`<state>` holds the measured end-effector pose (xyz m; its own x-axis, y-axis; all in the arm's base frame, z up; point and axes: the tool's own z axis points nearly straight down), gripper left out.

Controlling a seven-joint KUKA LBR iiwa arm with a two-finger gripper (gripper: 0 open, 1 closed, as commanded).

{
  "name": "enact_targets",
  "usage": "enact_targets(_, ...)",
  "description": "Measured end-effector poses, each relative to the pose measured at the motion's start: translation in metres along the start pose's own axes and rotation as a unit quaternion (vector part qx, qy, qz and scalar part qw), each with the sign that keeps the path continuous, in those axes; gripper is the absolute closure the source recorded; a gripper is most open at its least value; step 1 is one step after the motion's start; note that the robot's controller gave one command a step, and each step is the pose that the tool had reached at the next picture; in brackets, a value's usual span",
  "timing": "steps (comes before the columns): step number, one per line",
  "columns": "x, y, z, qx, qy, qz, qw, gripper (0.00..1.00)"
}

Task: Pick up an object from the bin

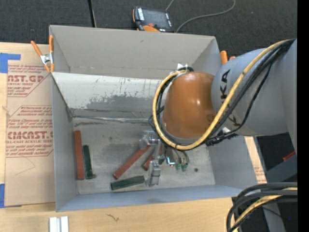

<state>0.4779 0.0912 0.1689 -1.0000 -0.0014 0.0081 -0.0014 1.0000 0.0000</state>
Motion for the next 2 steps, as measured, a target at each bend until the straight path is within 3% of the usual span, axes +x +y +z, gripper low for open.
enact_targets(1, -0.0504, 0.0408, 0.101, 0.0, -0.0032, -0.092, 0.9958, 0.0)
enact_targets(2, -0.0518, 0.0405, 0.0978, -0.001, -0.0058, -0.091, 0.9959, 1.0)
